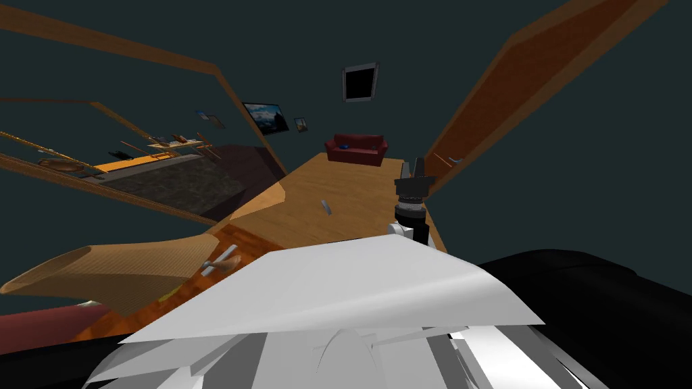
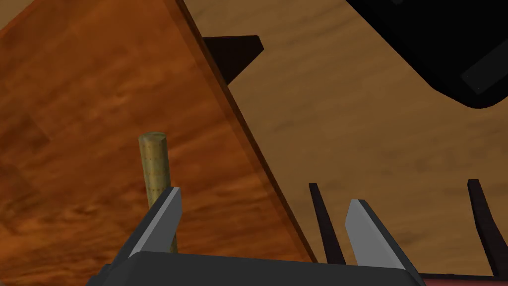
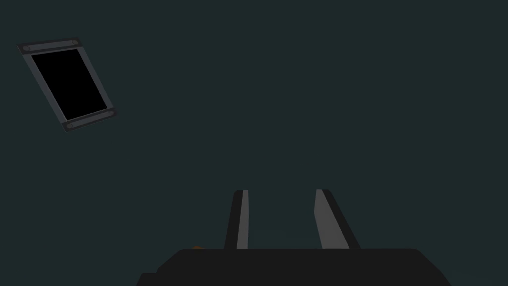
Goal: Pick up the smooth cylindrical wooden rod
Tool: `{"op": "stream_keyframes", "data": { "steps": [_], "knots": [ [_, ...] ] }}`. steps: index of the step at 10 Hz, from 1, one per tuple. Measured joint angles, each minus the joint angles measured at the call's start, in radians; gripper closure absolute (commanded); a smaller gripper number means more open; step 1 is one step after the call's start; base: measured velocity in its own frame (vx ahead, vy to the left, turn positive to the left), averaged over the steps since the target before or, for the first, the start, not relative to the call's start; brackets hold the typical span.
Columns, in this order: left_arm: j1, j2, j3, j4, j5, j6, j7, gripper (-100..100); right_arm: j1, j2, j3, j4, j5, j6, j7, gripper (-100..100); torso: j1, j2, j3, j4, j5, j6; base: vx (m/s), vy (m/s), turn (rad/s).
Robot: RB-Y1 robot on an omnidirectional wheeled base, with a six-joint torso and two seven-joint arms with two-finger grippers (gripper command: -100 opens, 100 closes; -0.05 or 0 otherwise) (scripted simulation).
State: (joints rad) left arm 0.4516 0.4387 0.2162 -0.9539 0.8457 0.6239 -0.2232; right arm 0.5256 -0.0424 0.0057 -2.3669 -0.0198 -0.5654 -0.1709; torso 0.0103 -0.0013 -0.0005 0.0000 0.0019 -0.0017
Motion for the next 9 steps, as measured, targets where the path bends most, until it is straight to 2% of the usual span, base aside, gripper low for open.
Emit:
{"op": "stream_keyframes", "data": {
  "steps": [1,3,6,7,8,9],
  "knots": [
    [-0.006,0.005,0.003,0.047,0.020,0.008,-0.009,-100,0.000,0.000,0.000,0.000,0.000,0.000,0.000,0,0.004,0.000,0.000,0.000,0.001,0.000,0.049,0.257,-0.204],
    [0.012,0.001,0.006,0.040,-0.003,0.051,0.036,-100,0.000,0.000,0.000,0.000,0.000,0.000,0.000,0,0.010,-0.003,-0.002,-0.001,0.002,0.000,0.048,0.251,-0.129],
    [-0.011,-0.010,0.002,0.106,0.017,0.049,0.020,-100,0.000,0.000,0.000,0.000,0.000,0.000,0.000,0,0.003,-0.003,-0.002,-0.001,0.001,0.000,0.026,0.142,-0.070],
    [-0.012,-0.010,0.002,0.108,0.018,0.049,0.019,0,0.000,0.000,0.000,0.000,0.000,0.000,0.000,0,-0.002,-0.002,-0.001,0.000,0.000,-0.001,0.003,0.018,0.000],
    [-0.012,-0.010,0.002,0.108,0.018,0.049,0.019,-100,0.000,0.000,0.000,0.000,0.000,0.000,0.000,0,-0.007,-0.001,-0.001,0.000,-0.001,-0.001,-0.016,0.050,0.025],
    [-0.016,-0.027,-0.002,0.113,0.000,0.036,0.026,-100,0.000,0.000,0.000,0.000,0.000,0.000,0.000,0,-0.007,0.000,0.000,0.000,-0.001,-0.001,-0.022,0.059,0.014]
  ]
}}
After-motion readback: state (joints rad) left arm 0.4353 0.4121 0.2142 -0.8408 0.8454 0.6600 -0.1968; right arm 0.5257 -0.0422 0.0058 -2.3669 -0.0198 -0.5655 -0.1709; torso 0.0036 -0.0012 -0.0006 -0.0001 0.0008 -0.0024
